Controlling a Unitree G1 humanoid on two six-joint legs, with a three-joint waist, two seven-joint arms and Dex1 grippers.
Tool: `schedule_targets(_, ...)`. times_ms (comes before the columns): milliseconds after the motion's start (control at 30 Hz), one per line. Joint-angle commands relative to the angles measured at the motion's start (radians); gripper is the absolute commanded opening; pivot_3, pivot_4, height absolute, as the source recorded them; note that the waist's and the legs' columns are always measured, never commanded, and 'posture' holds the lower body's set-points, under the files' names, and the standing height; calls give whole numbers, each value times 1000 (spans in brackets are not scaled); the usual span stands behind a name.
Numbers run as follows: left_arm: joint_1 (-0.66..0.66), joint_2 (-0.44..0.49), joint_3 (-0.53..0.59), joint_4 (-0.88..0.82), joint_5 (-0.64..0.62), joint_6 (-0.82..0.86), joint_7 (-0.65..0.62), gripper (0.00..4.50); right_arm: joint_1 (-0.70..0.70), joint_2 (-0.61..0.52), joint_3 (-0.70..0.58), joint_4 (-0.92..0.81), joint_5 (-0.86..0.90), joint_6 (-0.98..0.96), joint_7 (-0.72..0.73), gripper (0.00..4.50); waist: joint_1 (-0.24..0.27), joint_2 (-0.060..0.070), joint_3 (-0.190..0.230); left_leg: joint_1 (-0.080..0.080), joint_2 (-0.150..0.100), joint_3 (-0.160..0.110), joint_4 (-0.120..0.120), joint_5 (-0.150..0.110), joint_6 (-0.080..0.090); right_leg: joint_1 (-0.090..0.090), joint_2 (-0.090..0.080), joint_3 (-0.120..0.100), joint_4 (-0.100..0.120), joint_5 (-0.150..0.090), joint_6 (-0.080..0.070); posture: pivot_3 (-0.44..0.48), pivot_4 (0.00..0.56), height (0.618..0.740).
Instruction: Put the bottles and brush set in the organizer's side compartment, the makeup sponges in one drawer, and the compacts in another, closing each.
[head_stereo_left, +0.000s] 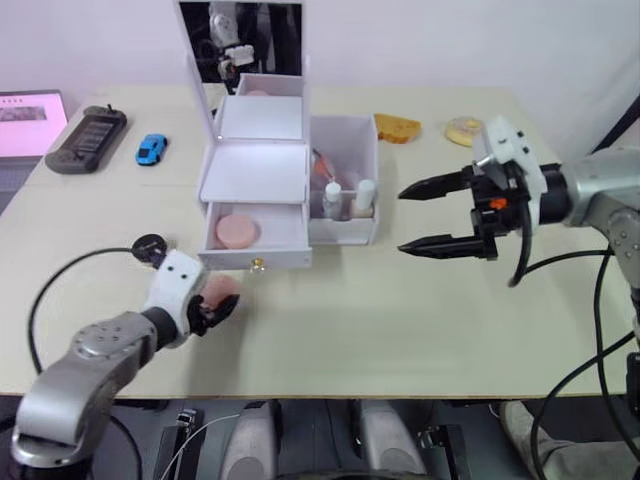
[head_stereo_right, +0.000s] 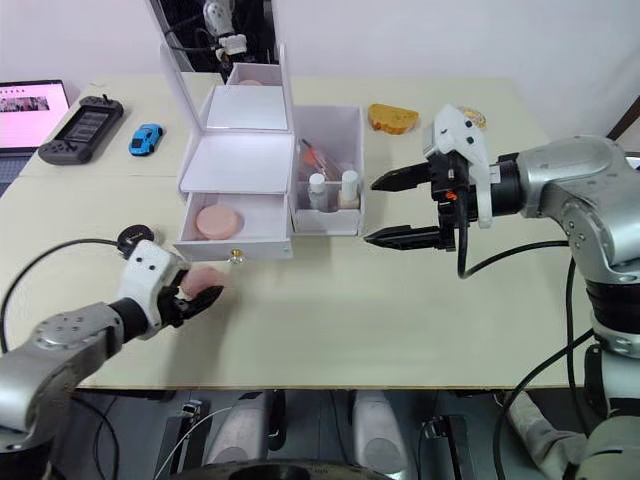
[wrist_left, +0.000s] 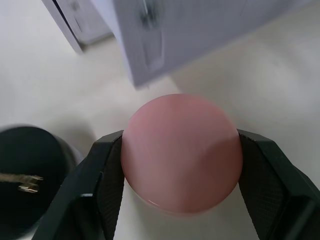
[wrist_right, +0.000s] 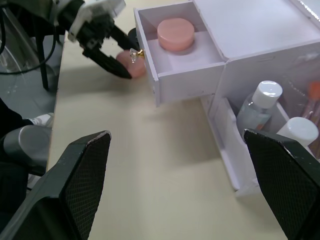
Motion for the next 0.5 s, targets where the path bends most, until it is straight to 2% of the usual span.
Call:
schedule_targets(33,39,35,76,-60,-51,-43,-70,2682,-40,12,7,10,-7,-29,21,4500,2,0,0,0,0,0,0,0,0,0,0,0,0,0,0,0,150,738)
schedule_targets(167,83,75,201,-114,-171,-88,-195,2682,-62,29,28,37,-26,-54,40,4500,4,0,0,-1,0,0,0,0,0,0,0,0,0,0,0,0,150,738)
schedule_targets(267,97,129,335,-146,-348,-74,-302,2682,-79,43,40,54,-36,-63,50,4500,3,0,0,-1,0,0,0,0,0,0,-1,0,-1,0,0,0,150,738)
schedule_targets(367,35,193,407,-127,-490,-40,-301,2682,-89,52,48,62,-42,-65,53,4500,5,0,1,-1,0,0,1,0,0,0,-1,0,-1,0,0,0,150,738)
schedule_targets(500,-139,282,371,-53,-660,5,-209,2682,-85,60,43,54,-44,-61,47,4500,4,0,1,0,0,0,1,0,0,1,-1,0,0,0,0,0,150,738)
